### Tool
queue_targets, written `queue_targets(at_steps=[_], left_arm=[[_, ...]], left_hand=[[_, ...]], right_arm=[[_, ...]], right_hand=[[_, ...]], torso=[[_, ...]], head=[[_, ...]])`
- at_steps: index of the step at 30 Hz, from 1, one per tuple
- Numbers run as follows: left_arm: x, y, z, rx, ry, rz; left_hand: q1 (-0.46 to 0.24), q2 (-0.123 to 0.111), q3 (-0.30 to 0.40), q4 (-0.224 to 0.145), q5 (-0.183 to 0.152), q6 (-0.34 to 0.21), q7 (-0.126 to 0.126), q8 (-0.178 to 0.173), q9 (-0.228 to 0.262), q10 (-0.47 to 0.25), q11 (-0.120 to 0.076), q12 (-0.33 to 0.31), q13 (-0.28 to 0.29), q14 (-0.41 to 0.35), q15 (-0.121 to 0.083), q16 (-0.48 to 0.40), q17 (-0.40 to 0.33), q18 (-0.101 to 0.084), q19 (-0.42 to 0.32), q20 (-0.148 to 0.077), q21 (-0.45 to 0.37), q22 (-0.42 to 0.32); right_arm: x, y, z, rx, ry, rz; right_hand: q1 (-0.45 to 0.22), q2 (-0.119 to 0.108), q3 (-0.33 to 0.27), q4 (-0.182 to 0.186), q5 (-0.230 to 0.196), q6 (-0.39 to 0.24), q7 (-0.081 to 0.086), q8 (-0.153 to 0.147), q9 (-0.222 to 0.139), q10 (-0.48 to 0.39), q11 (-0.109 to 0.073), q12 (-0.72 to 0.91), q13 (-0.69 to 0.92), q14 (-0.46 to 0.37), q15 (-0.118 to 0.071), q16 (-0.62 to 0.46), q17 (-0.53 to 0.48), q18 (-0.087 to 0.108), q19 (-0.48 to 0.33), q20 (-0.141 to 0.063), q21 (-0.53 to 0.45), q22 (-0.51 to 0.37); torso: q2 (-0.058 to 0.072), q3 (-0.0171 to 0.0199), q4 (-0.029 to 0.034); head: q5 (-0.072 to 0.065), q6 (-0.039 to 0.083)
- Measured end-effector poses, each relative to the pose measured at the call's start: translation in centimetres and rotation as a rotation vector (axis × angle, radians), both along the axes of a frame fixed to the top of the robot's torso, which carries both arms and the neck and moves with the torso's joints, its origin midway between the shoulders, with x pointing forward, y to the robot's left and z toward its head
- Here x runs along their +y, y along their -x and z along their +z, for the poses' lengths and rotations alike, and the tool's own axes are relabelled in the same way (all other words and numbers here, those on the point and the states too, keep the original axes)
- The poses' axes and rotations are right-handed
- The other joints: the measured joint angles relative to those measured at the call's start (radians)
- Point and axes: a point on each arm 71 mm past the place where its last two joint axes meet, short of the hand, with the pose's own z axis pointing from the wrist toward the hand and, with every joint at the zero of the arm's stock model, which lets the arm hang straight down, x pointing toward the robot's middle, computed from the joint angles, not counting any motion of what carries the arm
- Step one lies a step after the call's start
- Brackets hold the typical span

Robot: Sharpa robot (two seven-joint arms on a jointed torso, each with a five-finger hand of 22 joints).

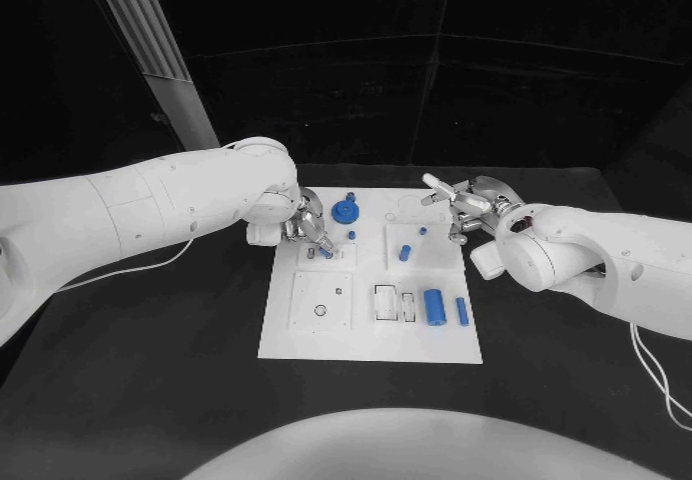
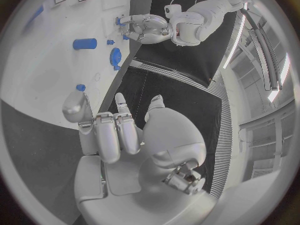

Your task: Assemble the parts on the task board

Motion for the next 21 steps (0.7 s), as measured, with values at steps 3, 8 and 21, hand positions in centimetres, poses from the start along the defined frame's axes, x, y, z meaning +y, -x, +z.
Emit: queue_targets(at_steps=[3,8,21], left_arm=[[0.01,0.00,0.00,0.000,0.000,-0.001],[0.03,-0.01,0.00,0.000,-0.001,-0.002],[0.00,0.01,-0.01,0.002,-0.004,-0.007]], left_hand=[[-0.001,-0.001,-0.004,0.004,0.000,0.000,0.000,0.000,0.000,0.000,0.000,0.000,0.000,0.000,0.000,0.000,0.000,0.000,0.000,0.000,0.000,0.000],[-0.005,-0.005,-0.011,0.011,0.000,0.000,0.000,0.000,0.000,0.000,0.000,0.000,0.000,0.000,0.000,0.000,0.000,0.000,0.000,0.000,0.000,0.000],[-0.009,-0.009,-0.015,0.015,0.000,0.000,0.000,0.000,0.000,0.000,0.000,0.000,0.000,0.000,0.000,0.000,0.000,0.000,0.000,0.000,0.000,0.000]], right_arm=[[0.00,0.00,0.00,0.000,0.000,0.000],[-0.01,-0.01,-0.01,0.000,0.000,-0.001],[-0.04,0.00,-0.01,0.001,0.001,-0.001]], right_hand=[[0.000,0.000,0.000,0.000,0.000,0.000,0.000,0.000,0.000,0.000,0.000,0.000,0.000,0.000,0.000,0.000,0.000,0.000,0.000,0.000,0.000,0.000],[0.000,0.000,0.000,0.000,0.000,0.000,0.000,0.000,0.000,0.000,0.000,0.000,0.000,0.000,0.000,0.000,0.001,0.000,0.000,0.000,0.000,0.000],[0.000,0.000,0.000,0.000,0.000,0.000,0.000,0.000,0.000,0.000,0.000,0.000,0.000,0.000,0.000,0.000,0.001,0.000,0.000,0.000,0.000,0.000]], torso=[[0.000,-0.0001,-0.0001],[0.000,-0.0001,0.0000],[0.000,0.0000,-0.0001]], head=[[0.000,0.000],[0.000,0.001],[0.000,-0.001]])
